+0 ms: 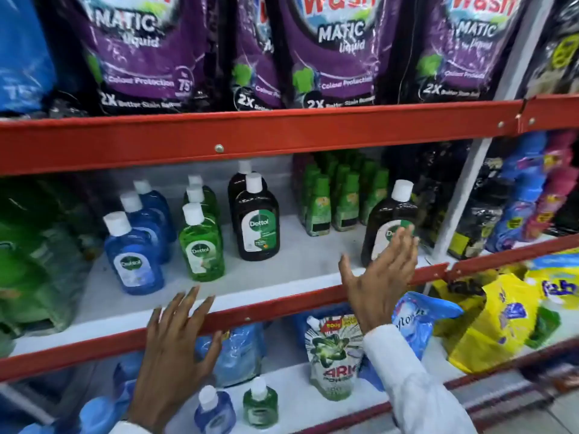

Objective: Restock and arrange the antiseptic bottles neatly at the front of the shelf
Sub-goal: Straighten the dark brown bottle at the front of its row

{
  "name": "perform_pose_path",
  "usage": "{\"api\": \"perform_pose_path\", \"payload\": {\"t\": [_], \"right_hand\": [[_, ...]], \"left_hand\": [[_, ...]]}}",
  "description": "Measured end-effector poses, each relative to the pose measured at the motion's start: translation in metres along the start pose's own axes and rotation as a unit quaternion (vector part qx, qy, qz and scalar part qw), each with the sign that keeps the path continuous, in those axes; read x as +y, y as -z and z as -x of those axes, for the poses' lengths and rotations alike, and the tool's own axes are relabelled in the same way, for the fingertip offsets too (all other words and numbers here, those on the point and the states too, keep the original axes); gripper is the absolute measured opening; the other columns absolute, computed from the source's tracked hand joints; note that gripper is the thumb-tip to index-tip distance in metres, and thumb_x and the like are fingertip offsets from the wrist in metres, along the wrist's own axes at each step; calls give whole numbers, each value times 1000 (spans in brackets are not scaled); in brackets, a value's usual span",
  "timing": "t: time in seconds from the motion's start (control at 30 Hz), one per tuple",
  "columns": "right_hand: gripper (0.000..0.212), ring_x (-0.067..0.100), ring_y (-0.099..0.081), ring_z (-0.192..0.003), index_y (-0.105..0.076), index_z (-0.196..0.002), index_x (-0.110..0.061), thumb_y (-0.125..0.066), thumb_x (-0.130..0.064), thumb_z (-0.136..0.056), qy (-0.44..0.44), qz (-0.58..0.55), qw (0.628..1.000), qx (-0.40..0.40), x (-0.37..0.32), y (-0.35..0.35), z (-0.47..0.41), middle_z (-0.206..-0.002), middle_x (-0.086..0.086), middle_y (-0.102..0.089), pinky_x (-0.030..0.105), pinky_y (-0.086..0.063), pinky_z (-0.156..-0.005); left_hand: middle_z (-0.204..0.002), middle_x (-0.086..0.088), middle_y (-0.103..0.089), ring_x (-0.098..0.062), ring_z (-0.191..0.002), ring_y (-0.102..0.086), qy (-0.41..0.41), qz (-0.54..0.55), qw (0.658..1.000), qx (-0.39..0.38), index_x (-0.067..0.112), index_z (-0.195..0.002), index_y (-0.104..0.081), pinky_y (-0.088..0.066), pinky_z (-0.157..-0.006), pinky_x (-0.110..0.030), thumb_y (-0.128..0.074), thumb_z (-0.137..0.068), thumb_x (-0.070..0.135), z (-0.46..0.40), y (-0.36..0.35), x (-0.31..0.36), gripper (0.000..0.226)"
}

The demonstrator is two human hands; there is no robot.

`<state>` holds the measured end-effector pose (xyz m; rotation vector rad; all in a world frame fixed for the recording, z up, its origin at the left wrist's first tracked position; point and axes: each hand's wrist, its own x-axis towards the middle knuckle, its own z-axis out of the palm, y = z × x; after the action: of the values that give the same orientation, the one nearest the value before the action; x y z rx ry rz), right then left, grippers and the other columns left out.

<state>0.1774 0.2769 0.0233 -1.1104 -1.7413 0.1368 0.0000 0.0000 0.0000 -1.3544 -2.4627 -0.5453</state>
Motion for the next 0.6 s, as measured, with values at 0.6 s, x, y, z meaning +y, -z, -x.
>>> {"api": "perform_pose_path", "payload": {"t": [0.6], "right_hand": [[111, 37, -56, -117, -34, -141, -4, -86, -48, -53, -87, -176, 973, -118, -55, -10, 6, -131, 19, -55, 46, -53, -98]], "left_hand": [[-142, -11, -53, -27, -134, -45, 58, 10, 998, 20, 14, -138, -45, -27, -117, -50, -31, -89, 62, 28, 2, -49, 70]]}}
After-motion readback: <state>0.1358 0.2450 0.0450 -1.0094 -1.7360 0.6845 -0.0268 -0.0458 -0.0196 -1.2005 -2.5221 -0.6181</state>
